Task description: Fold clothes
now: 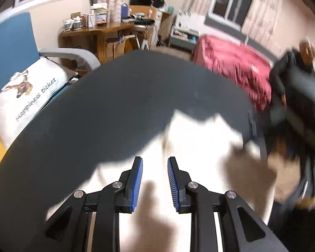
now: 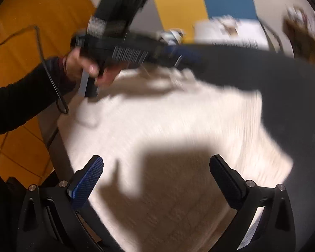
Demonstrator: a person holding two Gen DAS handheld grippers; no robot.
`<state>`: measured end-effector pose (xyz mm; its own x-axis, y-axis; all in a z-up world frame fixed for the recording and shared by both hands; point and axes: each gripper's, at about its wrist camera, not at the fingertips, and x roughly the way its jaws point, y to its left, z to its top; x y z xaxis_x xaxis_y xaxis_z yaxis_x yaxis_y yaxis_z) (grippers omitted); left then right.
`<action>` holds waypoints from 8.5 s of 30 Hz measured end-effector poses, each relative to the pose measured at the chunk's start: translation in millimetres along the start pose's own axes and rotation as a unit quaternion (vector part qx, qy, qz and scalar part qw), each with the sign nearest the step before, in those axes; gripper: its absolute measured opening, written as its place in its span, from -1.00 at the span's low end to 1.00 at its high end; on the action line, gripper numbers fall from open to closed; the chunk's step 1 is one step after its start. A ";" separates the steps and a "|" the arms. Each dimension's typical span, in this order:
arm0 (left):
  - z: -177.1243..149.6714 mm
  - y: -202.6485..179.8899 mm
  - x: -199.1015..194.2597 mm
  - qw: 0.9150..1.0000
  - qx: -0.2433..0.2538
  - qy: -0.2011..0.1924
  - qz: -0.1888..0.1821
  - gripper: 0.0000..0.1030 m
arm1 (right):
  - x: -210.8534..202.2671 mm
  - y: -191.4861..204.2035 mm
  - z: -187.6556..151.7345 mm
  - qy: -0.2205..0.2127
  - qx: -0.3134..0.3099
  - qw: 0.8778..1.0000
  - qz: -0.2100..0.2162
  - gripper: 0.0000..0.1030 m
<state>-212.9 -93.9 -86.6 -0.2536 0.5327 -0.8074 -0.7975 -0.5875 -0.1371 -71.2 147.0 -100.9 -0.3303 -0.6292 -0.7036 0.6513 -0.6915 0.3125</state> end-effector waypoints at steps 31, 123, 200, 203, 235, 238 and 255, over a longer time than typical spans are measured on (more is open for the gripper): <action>5.3 -6.6 46.7 0.997 0.065 0.030 0.000 -0.91 | 57.3 3.8 19.5 -0.036 0.079 0.995 -0.055 1.00; -151.4 63.8 -134.5 0.988 -0.078 -0.049 0.124 -0.69 | 163.1 102.7 100.2 0.039 -0.056 0.986 -0.150 1.00; -267.3 69.0 -194.9 0.914 -0.340 -0.162 0.151 -0.57 | 168.4 110.5 92.3 0.017 -0.056 0.990 -0.125 1.00; -301.3 43.2 -198.9 0.910 -0.369 -0.163 0.097 -0.56 | 150.2 129.9 88.1 0.014 -0.075 0.991 -0.111 1.00; -322.1 10.2 -142.3 0.947 -0.254 -0.126 -0.148 -0.92 | 163.1 144.7 92.2 0.042 -0.029 0.999 -0.012 1.00; -318.5 -8.9 -139.5 0.959 -0.216 -0.113 -0.143 -0.89 | 182.6 147.9 82.1 0.091 -0.073 0.992 -0.045 1.00; -342.2 -30.3 -144.0 0.947 -0.258 -0.157 -0.110 -0.89 | 231.0 174.2 106.3 0.086 -0.151 0.982 -0.070 1.00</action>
<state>35.1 -361.3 -162.6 -0.3274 0.7833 -0.5284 -0.4965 -0.6184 -0.6091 -106.7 -156.5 -141.2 -0.3278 -0.4477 -0.8319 0.7889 -0.6142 0.0197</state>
